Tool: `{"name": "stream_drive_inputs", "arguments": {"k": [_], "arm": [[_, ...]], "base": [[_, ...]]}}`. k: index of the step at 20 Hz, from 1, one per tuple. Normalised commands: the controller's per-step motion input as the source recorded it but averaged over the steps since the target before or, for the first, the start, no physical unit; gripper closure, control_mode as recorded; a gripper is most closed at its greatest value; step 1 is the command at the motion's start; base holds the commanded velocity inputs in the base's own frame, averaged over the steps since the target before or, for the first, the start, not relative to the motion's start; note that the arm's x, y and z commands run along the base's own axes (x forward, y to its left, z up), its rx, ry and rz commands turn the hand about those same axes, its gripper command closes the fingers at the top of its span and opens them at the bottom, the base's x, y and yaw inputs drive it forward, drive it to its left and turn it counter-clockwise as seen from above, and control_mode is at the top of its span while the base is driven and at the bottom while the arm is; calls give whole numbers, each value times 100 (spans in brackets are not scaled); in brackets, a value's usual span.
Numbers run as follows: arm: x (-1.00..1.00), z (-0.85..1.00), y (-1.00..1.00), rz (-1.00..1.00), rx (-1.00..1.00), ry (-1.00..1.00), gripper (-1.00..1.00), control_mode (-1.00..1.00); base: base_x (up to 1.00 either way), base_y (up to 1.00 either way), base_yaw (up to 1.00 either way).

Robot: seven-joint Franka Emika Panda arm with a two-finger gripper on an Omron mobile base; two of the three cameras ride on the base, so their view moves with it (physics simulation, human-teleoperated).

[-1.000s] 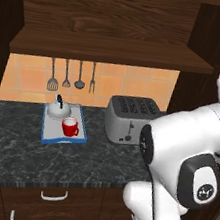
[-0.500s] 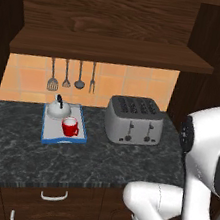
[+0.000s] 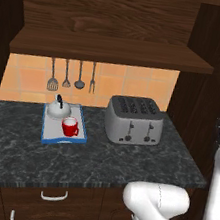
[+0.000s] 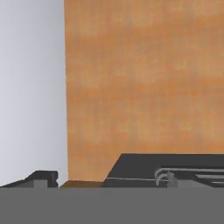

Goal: Pick the kettle from the counter and place it on the tray. Then pick the mug from the cabinet and place it on the tray. Then close the cabinet doors.

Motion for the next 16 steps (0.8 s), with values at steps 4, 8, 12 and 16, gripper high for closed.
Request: {"name": "stream_drive_inputs", "arguments": {"k": [4, 8, 12, 16], "arm": [[-47, 3, -31, 0, 0, -30, -100, -100], [-11, 10, -37, 0, 0, -20, -100, -100], [9, 4, -25, 4, 0, -1, -100, -100], [18, 1, -14, 17, 0, 0, -100, -100]], "base": [[0, 0, 0], [0, 0, 0], [0, 0, 0], [0, 0, 0]]}}
